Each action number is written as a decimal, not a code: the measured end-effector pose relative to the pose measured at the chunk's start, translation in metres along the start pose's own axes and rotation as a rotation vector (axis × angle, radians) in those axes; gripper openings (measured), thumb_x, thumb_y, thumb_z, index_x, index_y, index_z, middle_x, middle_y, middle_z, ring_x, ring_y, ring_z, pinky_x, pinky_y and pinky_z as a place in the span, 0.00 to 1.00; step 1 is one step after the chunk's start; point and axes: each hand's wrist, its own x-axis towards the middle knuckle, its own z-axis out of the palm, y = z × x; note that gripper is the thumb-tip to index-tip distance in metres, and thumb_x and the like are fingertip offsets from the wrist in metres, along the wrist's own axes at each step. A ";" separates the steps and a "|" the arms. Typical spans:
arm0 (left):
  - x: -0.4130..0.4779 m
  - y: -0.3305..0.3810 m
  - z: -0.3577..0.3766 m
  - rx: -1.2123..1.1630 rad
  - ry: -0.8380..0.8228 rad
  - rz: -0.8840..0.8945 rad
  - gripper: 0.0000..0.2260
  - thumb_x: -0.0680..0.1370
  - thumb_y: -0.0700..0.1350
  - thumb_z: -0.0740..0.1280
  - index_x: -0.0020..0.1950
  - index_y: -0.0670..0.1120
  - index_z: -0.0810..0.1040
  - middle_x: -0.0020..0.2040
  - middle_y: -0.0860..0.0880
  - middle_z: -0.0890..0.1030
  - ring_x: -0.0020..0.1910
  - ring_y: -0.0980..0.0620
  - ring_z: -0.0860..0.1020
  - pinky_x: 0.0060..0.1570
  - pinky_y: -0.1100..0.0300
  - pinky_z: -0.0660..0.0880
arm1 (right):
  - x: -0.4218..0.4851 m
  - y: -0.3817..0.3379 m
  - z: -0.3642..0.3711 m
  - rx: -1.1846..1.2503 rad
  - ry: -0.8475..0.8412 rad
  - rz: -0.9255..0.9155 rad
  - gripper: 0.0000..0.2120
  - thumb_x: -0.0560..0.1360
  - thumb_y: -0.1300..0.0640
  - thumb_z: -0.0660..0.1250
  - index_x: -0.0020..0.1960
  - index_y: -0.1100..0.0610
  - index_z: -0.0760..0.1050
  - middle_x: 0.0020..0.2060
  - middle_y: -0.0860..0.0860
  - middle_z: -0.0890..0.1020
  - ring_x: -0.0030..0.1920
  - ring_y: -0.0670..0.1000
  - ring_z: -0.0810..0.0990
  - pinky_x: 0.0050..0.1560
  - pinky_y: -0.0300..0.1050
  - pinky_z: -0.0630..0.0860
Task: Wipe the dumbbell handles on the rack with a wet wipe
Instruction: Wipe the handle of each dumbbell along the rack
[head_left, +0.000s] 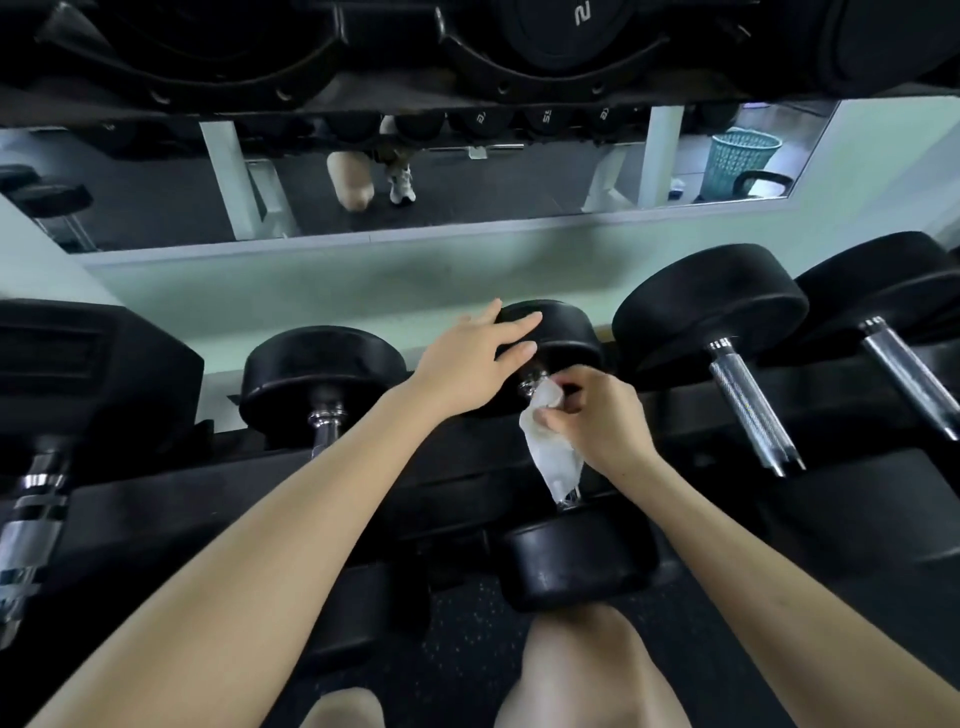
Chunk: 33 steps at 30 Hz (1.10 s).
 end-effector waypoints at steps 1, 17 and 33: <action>0.001 -0.002 0.002 -0.043 0.004 0.018 0.19 0.82 0.52 0.55 0.73 0.61 0.61 0.78 0.48 0.53 0.77 0.47 0.53 0.71 0.50 0.58 | 0.001 0.001 0.001 0.032 0.045 0.035 0.12 0.68 0.55 0.74 0.50 0.50 0.76 0.37 0.47 0.82 0.41 0.47 0.79 0.43 0.39 0.70; 0.013 -0.012 0.001 -0.084 0.009 0.068 0.20 0.81 0.45 0.60 0.72 0.60 0.65 0.77 0.49 0.56 0.74 0.48 0.61 0.68 0.58 0.59 | 0.004 0.020 -0.012 0.534 -0.250 0.387 0.09 0.79 0.58 0.64 0.55 0.59 0.80 0.37 0.56 0.79 0.40 0.53 0.77 0.50 0.56 0.81; 0.015 -0.015 0.006 -0.117 0.058 0.074 0.20 0.81 0.45 0.61 0.70 0.62 0.66 0.77 0.51 0.57 0.74 0.50 0.61 0.67 0.59 0.60 | 0.024 0.022 0.009 0.639 -0.221 0.632 0.15 0.71 0.53 0.74 0.49 0.63 0.79 0.42 0.56 0.84 0.40 0.53 0.80 0.46 0.46 0.80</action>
